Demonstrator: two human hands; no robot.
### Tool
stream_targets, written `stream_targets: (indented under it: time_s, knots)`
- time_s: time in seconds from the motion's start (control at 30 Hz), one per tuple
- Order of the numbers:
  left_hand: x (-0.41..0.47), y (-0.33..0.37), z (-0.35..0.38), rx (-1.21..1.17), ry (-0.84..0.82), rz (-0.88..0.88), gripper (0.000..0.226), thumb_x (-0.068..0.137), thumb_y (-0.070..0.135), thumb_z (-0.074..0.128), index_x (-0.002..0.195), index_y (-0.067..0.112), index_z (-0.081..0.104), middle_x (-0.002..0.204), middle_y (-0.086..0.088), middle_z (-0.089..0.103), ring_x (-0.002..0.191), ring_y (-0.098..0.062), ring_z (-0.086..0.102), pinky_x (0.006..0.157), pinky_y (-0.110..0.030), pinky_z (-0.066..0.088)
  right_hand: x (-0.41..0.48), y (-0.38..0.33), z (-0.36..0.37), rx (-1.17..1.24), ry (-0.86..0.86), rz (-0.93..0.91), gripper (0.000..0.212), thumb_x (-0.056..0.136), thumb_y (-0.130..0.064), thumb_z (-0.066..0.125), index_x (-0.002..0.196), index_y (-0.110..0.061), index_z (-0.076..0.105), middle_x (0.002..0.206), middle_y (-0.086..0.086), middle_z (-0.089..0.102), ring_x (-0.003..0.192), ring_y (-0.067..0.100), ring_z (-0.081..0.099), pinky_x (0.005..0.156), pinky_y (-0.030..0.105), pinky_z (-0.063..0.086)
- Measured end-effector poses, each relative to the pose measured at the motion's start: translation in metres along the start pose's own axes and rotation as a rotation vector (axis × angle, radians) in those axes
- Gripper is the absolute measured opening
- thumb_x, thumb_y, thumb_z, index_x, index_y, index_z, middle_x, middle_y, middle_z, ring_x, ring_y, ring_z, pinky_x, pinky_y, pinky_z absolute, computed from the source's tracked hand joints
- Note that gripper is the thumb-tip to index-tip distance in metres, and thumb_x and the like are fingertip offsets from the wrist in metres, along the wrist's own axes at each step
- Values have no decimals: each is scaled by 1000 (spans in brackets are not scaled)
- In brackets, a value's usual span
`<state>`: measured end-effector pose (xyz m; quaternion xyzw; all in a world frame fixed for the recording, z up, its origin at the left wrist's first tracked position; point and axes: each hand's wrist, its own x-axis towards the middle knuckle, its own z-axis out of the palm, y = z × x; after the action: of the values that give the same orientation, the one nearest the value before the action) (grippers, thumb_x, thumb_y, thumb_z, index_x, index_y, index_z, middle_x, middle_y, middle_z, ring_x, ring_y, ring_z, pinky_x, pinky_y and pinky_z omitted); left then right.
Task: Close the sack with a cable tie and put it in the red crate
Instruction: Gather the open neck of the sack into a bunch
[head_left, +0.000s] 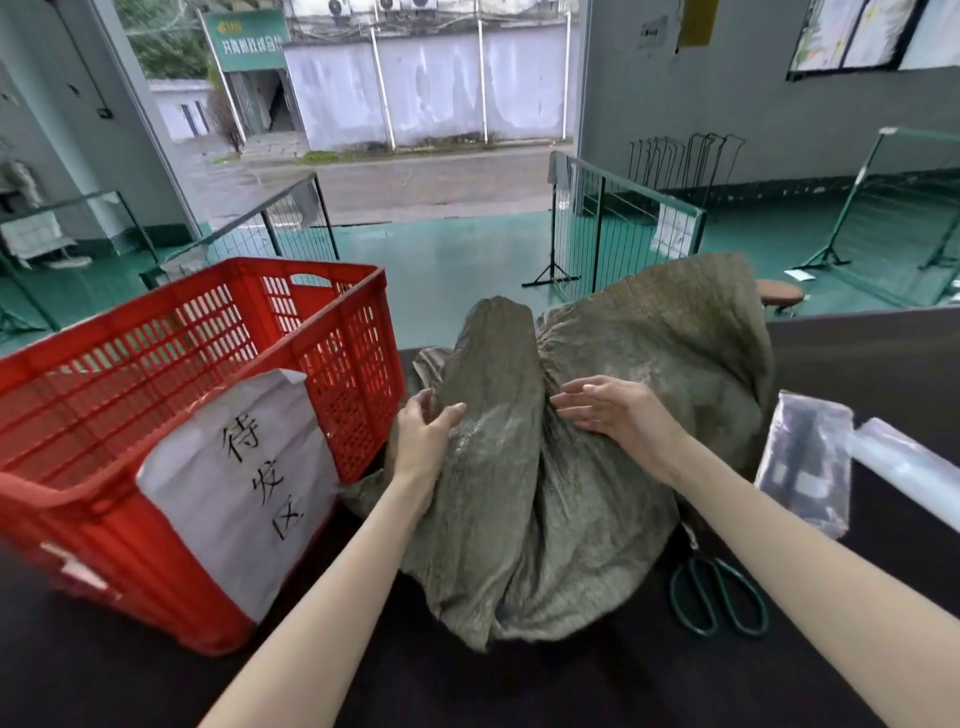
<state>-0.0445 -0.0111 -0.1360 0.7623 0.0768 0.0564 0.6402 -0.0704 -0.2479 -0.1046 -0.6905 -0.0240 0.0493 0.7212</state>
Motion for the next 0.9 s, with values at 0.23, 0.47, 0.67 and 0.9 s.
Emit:
stream_targets:
  time_s: [0.23, 0.47, 0.67, 0.9]
  knots:
    - [-34, -20, 20, 72, -237, 30, 91, 80, 19, 75, 151, 16, 18, 138, -2, 53, 123, -16, 54, 111, -33, 39, -25, 7, 9, -174, -16, -132, 27, 85, -12, 58, 111, -9, 65, 110, 9, 72, 104, 24, 67, 94, 34, 49]
    - [-87, -28, 29, 239, -309, 286, 74, 78, 8, 60, 146, 22, 37, 127, 3, 66, 120, -9, 59, 107, -36, 45, -53, 1, 17, -349, -87, -346, 43, 82, -14, 63, 124, -11, 56, 125, 2, 63, 116, 11, 59, 100, 29, 46]
    - [-124, -24, 29, 175, -577, 367, 47, 81, -9, 51, 121, 15, 61, 117, -2, 66, 114, -7, 59, 102, -28, 46, -65, 4, 21, -631, -125, -483, 57, 80, -4, 63, 132, -25, 51, 143, -11, 47, 138, 7, 35, 115, 36, 30]
    - [-139, -35, 12, 263, -673, 388, 19, 80, -4, 50, 93, -3, 64, 98, -13, 66, 97, -24, 64, 88, -44, 49, -77, 33, -3, -1041, -163, -420, 51, 75, -22, 45, 125, -27, 53, 109, -12, 66, 121, 2, 48, 117, 33, 14]
